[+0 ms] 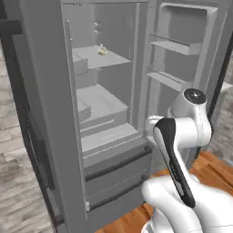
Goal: Take the fish out of the fridge, briefly rinse it in the sink, and place it on the tray next to the sink.
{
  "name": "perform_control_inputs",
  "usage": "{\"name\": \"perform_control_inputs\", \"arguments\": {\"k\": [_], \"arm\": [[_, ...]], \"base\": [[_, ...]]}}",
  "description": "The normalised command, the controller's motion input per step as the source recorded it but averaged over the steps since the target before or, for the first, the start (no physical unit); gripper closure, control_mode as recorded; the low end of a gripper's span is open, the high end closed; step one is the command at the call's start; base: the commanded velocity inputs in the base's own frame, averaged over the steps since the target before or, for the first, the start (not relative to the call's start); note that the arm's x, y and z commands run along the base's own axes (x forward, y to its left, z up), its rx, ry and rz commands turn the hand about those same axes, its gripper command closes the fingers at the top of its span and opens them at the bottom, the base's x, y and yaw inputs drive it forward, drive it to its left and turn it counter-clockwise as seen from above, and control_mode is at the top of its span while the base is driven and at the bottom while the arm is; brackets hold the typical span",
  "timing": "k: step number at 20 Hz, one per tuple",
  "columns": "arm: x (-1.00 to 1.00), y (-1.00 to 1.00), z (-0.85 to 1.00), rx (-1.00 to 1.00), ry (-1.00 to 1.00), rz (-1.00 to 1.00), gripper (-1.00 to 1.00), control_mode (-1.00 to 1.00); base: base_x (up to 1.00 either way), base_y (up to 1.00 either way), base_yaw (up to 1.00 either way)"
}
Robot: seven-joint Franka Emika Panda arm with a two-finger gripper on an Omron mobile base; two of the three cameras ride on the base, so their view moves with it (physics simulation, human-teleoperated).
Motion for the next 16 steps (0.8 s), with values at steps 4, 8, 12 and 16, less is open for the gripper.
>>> {"name": "perform_control_inputs", "arguments": {"k": [4,8,12,16], "arm": [[0.0,0.0,0.0,0.0,0.0,0.0,1.0,1.0],[0.0,0.0,0.0,0.0,0.0,0.0,1.0,1.0],[0.0,0.0,0.0,0.0,0.0,0.0,1.0,1.0],[0.0,0.0,0.0,0.0,0.0,0.0,1.0,1.0]], "base": [[-0.9,0.18,-0.86],[-0.84,0.12,-0.87],[-0.59,0.02,-0.92],[-0.27,0.0,-0.93]]}}
